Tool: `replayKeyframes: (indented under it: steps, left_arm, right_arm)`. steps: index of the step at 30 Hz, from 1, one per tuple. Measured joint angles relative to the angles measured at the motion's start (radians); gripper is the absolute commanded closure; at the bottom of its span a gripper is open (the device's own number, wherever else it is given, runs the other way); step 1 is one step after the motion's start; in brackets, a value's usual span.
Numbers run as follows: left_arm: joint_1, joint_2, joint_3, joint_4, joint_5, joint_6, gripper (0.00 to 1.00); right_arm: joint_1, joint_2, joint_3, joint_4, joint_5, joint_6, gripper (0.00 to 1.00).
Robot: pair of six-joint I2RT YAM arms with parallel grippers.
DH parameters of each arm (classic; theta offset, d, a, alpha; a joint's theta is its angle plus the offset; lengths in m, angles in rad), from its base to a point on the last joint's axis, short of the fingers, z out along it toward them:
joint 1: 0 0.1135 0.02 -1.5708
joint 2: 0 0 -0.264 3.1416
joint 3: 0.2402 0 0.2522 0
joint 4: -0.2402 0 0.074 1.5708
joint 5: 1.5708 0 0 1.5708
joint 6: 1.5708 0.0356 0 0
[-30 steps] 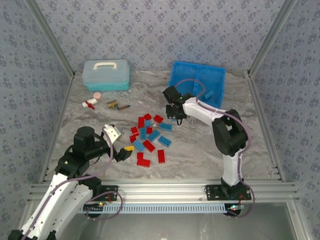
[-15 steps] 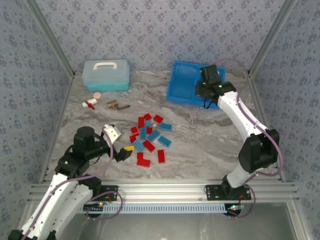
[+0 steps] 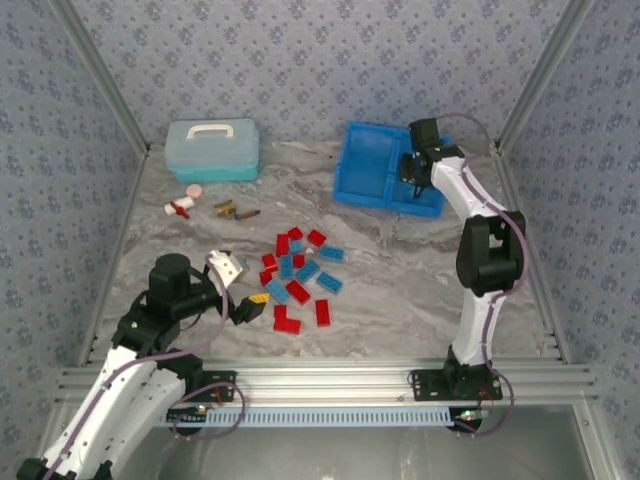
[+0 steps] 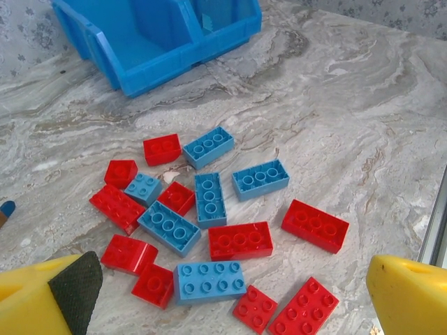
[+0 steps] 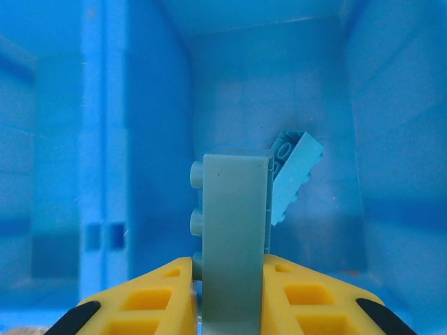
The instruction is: Sort the legos into containers by color
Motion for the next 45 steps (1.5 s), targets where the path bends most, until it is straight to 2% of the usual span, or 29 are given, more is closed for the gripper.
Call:
replayKeyframes:
  steps: [5, 11, 18, 23, 26, 28, 31, 35, 40, 45]
  left_arm:
    - [0.000, -0.001, -0.001, 0.002, 0.000, 0.003, 0.01]
    - [0.000, -0.001, -0.001, 0.002, -0.003, 0.003, 0.01]
    - [0.000, -0.001, -0.001, 0.003, -0.008, 0.010, 0.01]
    - [0.000, -0.001, -0.001, 0.004, -0.019, 0.006, 0.01]
    - [0.000, -0.001, -0.001, 0.011, -0.018, -0.011, 0.01]
    - [0.000, -0.001, -0.001, 0.021, -0.014, -0.028, 0.01]
    - [0.000, -0.001, 0.010, 0.029, -0.002, -0.043, 0.01]
    - [0.000, 0.006, 0.051, 0.053, 0.038, -0.051, 0.01]
    - [-0.017, 0.048, 0.065, 0.120, 0.115, -0.062, 0.01]
    - [-0.052, 0.087, 0.067, 0.039, 0.114, -0.023, 0.01]
  right_arm:
    - [-0.021, 0.082, 0.055, -0.007, -0.008, -0.003, 0.72]
    - [-0.028, 0.112, 0.069, -0.016, -0.031, -0.004, 0.59]
    - [-0.028, 0.115, 0.120, -0.046, -0.034, -0.016, 0.56]
    - [-0.024, 0.064, 0.099, -0.058, -0.046, -0.018, 0.56]
    - [-0.009, -0.046, 0.003, -0.050, -0.059, -0.018, 0.55]
    - [0.019, -0.146, -0.081, -0.035, -0.062, -0.014, 0.54]
    - [0.097, -0.300, -0.212, -0.008, -0.064, -0.010, 0.47]
    - [0.259, -0.444, -0.356, 0.050, -0.071, -0.057, 0.40]
    - [0.438, -0.404, -0.395, 0.077, -0.108, -0.260, 0.35]
    - [0.490, -0.266, -0.374, 0.043, -0.133, -0.488, 0.32]
